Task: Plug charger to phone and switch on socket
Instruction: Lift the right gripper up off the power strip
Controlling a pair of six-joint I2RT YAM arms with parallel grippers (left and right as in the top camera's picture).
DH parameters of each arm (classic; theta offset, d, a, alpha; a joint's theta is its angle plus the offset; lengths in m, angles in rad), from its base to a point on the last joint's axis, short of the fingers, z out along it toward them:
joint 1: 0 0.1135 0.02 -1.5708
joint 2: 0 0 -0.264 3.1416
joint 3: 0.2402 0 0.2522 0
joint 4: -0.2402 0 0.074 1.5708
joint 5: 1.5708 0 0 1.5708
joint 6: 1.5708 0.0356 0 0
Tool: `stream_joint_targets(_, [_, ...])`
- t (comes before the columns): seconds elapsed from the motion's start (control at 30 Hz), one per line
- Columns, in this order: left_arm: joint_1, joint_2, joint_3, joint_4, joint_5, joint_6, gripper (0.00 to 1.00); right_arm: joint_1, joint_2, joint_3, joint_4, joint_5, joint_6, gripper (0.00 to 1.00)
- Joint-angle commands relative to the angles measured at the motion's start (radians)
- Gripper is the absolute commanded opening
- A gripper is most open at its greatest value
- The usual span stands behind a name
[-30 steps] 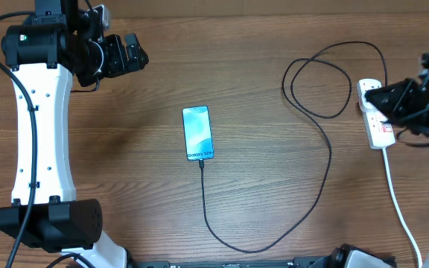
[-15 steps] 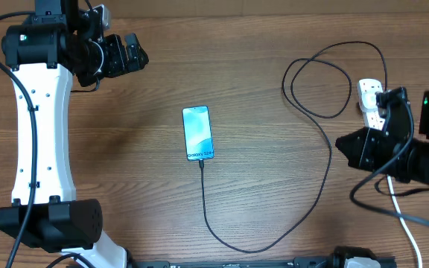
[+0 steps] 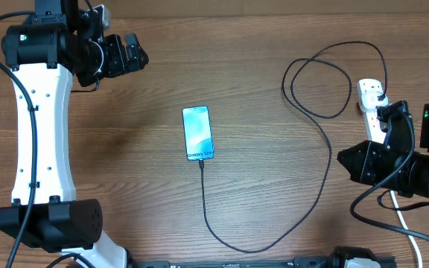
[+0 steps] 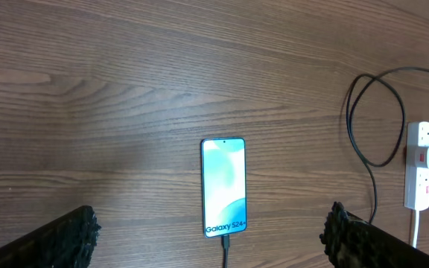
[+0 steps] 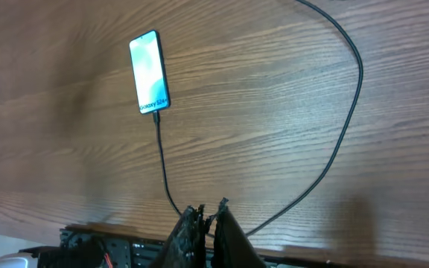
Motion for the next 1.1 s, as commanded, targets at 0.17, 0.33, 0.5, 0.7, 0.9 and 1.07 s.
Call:
stream_joint_targets(0.17, [0.004,-0.009,0.006,0.001,-0.006,-0.010,1.00,0.006,-0.007,0.013,0.045,0.007,-0.008,0.14])
stream_joint_targets(0.33, [0.004,-0.009,0.006,0.001,-0.006,-0.010,1.00,0.006,-0.007,0.013,0.082,0.007,-0.008,0.36])
stream_joint_targets(0.5, [0.004,-0.009,0.006,0.001,-0.006,-0.010,1.00,0.006,-0.004,0.013,0.079,0.008,-0.008,1.00])
stream_joint_targets(0.7, [0.004,-0.009,0.006,0.000,-0.006,-0.010,1.00,0.006,0.000,0.013,0.081,0.008,-0.007,1.00])
stream_joint_targets(0.9, [0.004,-0.009,0.006,0.001,-0.006,-0.010,1.00,0.006,0.000,0.013,0.077,0.007,-0.007,1.00])
stream_joint_targets(1.07, [0.004,-0.009,0.006,0.001,-0.006,-0.010,1.00,0.006,0.000,0.013,0.097,0.080,-0.008,1.00])
